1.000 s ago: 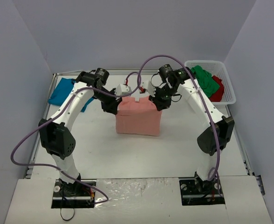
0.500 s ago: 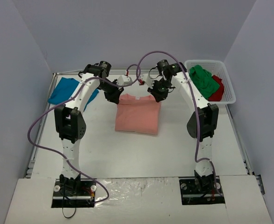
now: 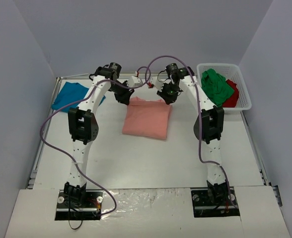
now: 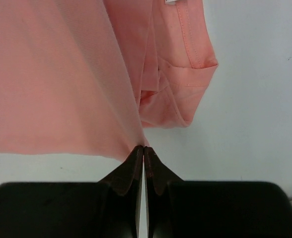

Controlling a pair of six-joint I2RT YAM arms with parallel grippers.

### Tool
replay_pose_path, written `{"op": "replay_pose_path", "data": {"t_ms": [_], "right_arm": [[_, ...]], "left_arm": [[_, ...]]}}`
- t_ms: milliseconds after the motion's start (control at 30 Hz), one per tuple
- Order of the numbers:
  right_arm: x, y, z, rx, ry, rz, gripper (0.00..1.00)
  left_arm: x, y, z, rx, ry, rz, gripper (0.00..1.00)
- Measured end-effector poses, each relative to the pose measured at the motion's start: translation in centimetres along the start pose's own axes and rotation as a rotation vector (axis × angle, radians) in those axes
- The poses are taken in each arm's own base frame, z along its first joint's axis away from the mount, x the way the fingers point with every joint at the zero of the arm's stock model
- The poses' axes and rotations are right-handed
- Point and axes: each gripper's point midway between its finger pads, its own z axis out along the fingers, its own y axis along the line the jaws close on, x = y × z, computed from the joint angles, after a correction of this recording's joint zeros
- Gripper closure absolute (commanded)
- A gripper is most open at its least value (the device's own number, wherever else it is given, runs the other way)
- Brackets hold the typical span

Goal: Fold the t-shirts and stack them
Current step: Fold the long partially folded tshirt into a neat square

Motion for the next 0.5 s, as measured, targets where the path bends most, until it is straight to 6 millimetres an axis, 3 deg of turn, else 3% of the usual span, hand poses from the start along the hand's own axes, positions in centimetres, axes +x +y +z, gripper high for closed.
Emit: {"op": "replay_pose_path", "data": {"t_ms": [133, 200, 267, 300, 333, 367, 467, 500], "right_arm": [[0.9, -0.6, 1.9, 0.000, 0.025, 0.007, 1.00], [1.1, -1.0, 2.6, 0.009, 0.034, 0.009, 1.00], [1.3, -1.6, 3.0, 0.029, 0.041, 0.011, 1.00], [1.4, -1.8, 3.1, 0.041, 0.048, 0.016, 0.58], [1.5, -2.1, 3.2, 0.055, 0.050, 0.027, 0.44], [1.5, -2.5, 3.4, 0.069, 0.052, 0.032, 0.43], [1.7, -3.7, 4.0, 0.116, 0.058, 0.051, 0.36], [1.7, -4.0, 4.2, 0.129, 0.057, 0.058, 0.29]], "left_arm": [[0.8, 0.7, 1.6, 0.009, 0.007, -0.014, 0.94], [1.0, 1.0, 2.2, 0.006, 0.007, -0.016, 0.82], [1.1, 1.7, 2.4, -0.017, 0.013, -0.015, 0.82], [1.2, 2.1, 2.5, -0.033, 0.015, -0.016, 0.82], [1.2, 2.6, 2.5, -0.052, 0.016, -0.016, 0.77], [1.1, 3.1, 2.5, -0.072, 0.015, -0.013, 0.65], [0.8, 4.4, 2.4, -0.130, 0.013, -0.011, 0.62], [0.8, 4.8, 2.3, -0.146, 0.013, -0.012, 0.61]]}}
